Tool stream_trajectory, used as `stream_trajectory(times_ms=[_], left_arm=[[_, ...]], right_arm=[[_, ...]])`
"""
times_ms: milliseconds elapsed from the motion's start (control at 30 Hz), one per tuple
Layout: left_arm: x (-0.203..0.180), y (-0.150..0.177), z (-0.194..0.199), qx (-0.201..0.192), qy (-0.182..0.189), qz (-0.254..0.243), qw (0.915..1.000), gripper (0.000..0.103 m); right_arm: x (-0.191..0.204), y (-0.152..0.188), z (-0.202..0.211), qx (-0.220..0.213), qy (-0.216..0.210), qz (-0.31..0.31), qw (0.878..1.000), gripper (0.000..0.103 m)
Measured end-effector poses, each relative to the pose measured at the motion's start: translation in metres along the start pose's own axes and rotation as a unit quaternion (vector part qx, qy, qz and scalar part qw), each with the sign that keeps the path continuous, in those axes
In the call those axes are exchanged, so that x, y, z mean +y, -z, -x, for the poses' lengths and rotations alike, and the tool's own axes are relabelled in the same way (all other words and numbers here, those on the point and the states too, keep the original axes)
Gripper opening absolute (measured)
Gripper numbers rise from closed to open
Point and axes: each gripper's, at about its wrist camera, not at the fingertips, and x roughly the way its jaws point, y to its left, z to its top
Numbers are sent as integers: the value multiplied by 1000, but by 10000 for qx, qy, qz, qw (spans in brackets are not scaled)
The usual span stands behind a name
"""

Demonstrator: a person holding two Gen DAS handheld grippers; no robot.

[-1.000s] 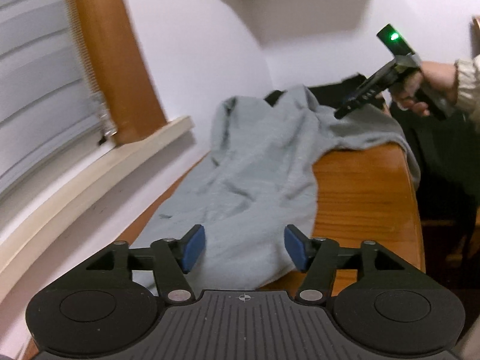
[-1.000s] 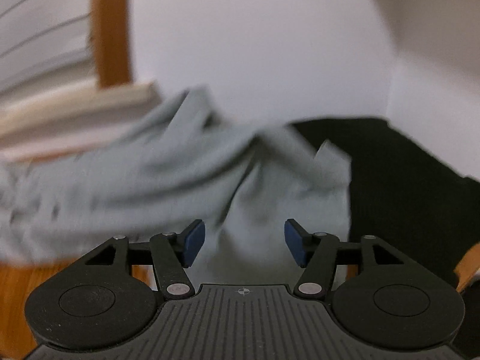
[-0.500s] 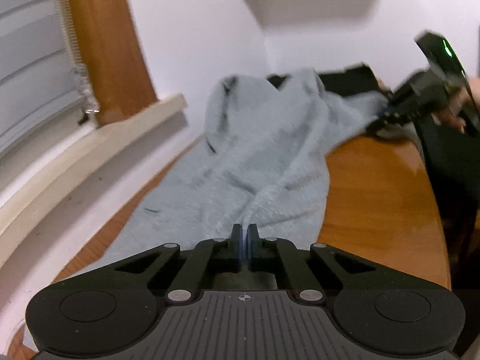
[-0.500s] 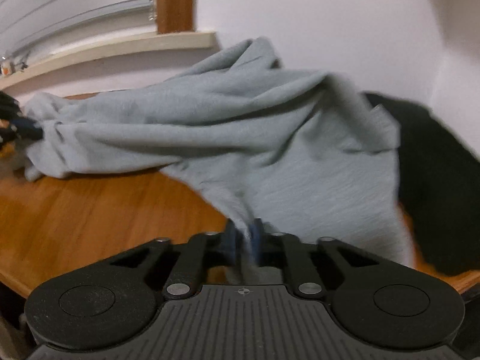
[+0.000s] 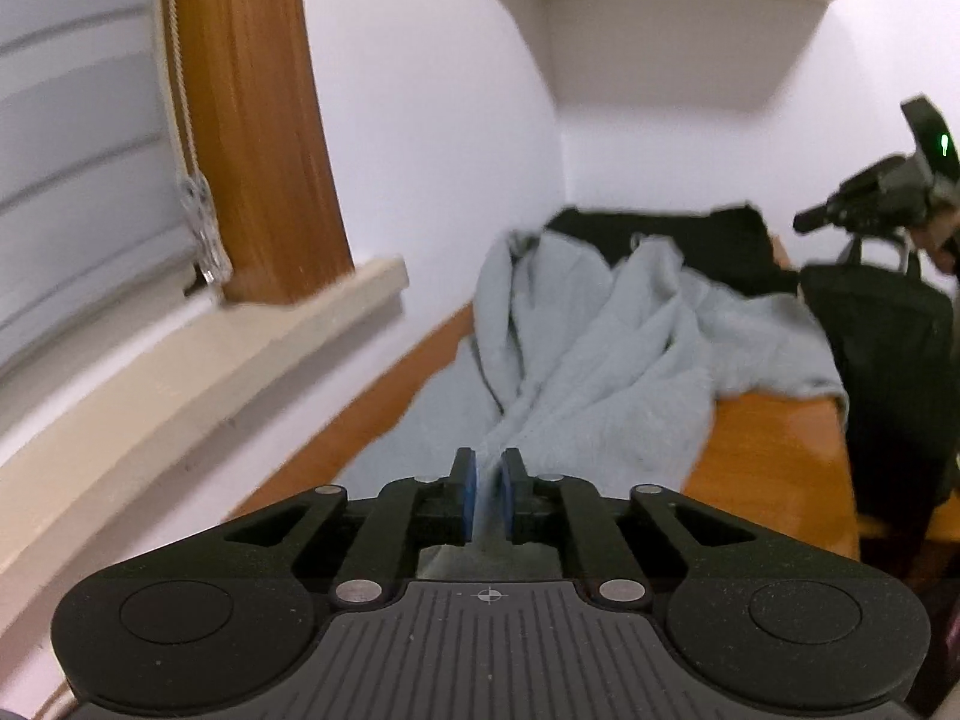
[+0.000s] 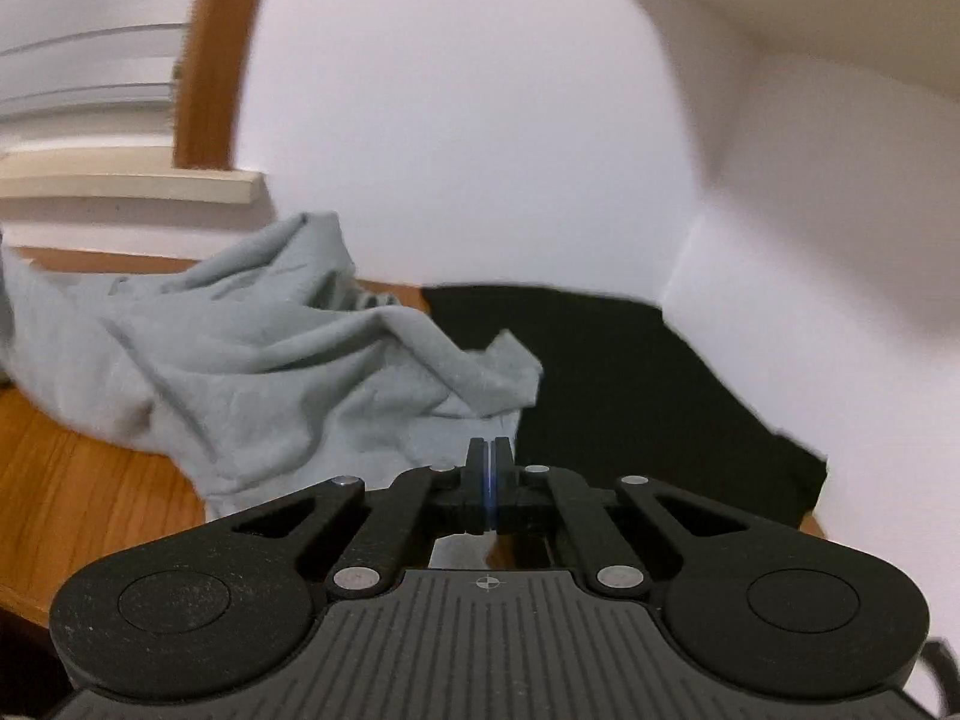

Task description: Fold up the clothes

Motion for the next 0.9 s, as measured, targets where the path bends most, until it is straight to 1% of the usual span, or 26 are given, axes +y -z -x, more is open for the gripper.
stream_trajectory(times_ms=[33, 67, 100, 133, 167, 233, 267, 300, 367, 400, 433, 467, 533, 600, 633, 667, 700, 800, 833, 867, 900], left_arm=[[-1, 4, -3, 26, -10, 5, 10000, 20], [-1, 8, -5, 44, -16, 26, 10000, 30], [1, 12, -5, 45, -35, 51, 10000, 37], [4, 15, -4, 17, -78, 84, 9999, 47], [8, 18, -2, -12, -121, 117, 9999, 50], [19, 23, 2, -49, -204, 218, 9995, 50], [25, 25, 4, -64, -252, 278, 9993, 52], [32, 28, 6, -79, -311, 343, 9989, 52], [45, 32, 9, -108, -370, 483, 9981, 52], [51, 34, 9, -128, -368, 552, 9977, 52], [57, 34, 9, -160, -330, 619, 9974, 52], [62, 34, 7, -205, -266, 698, 9970, 52], [72, 31, 0, -316, -54, 882, 9956, 54], [78, 25, -9, -408, 64, 1035, 9938, 59], [79, 20, -16, -432, 96, 1073, 9932, 67], [77, 15, -24, -428, 127, 1056, 9934, 72], [76, 9, -33, -425, 158, 1039, 9936, 73], [68, -6, -63, -367, 222, 906, 9950, 82], [65, -11, -74, -332, 251, 883, 9952, 89], [62, -17, -86, -302, 291, 916, 9949, 98], [59, -21, -96, -289, 327, 980, 9942, 101]], right_arm=[[2, 4, -5, 80, -117, -4, 9999, 1], [7, 9, -12, 164, -231, 19, 9996, 1], [13, 13, -18, 216, -307, 48, 9993, 2], [20, 16, -25, 242, -398, 61, 9989, 5], [28, 18, -31, 260, -505, 53, 9984, 7], [46, 21, -43, 296, -723, 30, 9969, 10], [52, 22, -51, 315, -808, 12, 9962, 15], [56, 22, -59, 322, -854, -4, 9958, 19], [70, 21, -70, 251, -873, -70, 9958, 23], [75, 20, -75, 181, -864, -153, 9960, 29], [79, 20, -78, 109, -853, -265, 9959, 32], [80, 21, -81, 56, -876, -383, 9954, 39], [81, 21, -87, -23, -1016, -683, 9925, 41], [80, 21, -91, -103, -1290, -1013, 9864, 42], [80, 22, -92, -144, -1428, -1174, 9827, 42], [84, 22, -94, -161, -1407, -1128, 9835, 43], [89, 22, -96, -172, -1344, -1025, 9855, 45], [100, 21, -106, -142, -1250, -758, 9892, 48], [101, 21, -107, -164, -1239, -711, 9896, 49], [103, 21, -108, -185, -1228, -664, 9900, 52], [104, 21, -109, -207, -1217, -617, 9904, 54]])
